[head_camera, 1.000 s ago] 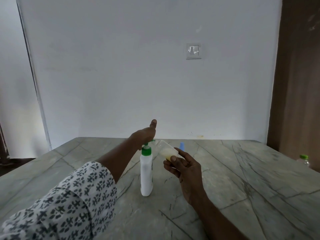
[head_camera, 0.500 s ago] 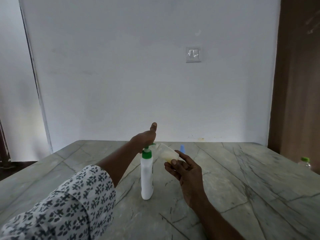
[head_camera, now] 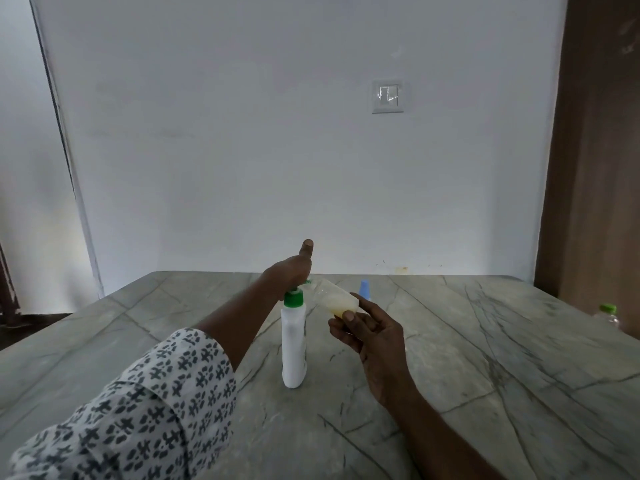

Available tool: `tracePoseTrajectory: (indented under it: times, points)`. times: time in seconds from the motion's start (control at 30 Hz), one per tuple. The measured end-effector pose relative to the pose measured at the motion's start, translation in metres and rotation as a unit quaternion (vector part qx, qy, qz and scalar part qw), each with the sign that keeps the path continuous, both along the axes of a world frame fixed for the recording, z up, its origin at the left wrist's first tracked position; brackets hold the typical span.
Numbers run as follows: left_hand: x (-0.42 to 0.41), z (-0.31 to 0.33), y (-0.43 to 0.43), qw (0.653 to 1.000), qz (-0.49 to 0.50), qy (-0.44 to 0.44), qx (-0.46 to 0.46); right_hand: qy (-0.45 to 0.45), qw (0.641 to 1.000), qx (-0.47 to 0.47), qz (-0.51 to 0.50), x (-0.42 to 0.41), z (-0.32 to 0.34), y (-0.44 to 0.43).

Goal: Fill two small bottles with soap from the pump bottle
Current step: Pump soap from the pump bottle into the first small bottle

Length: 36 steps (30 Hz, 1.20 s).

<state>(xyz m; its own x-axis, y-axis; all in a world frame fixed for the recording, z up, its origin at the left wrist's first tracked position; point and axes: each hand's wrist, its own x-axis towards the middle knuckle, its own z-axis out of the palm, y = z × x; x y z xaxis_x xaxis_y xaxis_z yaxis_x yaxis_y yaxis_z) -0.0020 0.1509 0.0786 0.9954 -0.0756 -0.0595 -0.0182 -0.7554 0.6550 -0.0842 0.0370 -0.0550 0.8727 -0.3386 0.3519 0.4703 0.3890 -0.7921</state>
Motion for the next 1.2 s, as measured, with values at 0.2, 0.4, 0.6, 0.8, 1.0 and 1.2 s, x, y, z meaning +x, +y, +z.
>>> tracePoseTrajectory:
  times: [0.2, 0.4, 0.6, 0.8, 1.0, 1.2]
  points:
    - [0.000, 0.000, -0.001, 1.000, -0.002, 0.007, 0.002, -0.003, 1.000, -0.002, 0.001, -0.001, 0.000, -0.001]
    - [0.004, 0.009, -0.001, 1.000, -0.010, -0.003, 0.024, -0.017, 1.000, 0.003, 0.004, 0.000, 0.003, 0.001]
    - [0.003, 0.008, -0.001, 1.000, -0.005, -0.007, 0.009, -0.014, 1.000, 0.009, 0.010, 0.000, 0.004, 0.000]
    - [0.003, -0.001, 0.000, 1.000, -0.003, -0.004, 0.009, 0.005, 1.000, 0.013, 0.002, 0.000, 0.001, -0.002]
    - [0.004, -0.001, -0.001, 1.000, -0.007, 0.002, 0.009, 0.009, 1.000, 0.018, 0.005, -0.001, 0.001, -0.002]
    - [0.006, 0.008, -0.001, 1.000, -0.014, -0.002, 0.020, -0.015, 1.000, 0.020, 0.017, -0.001, 0.005, 0.001]
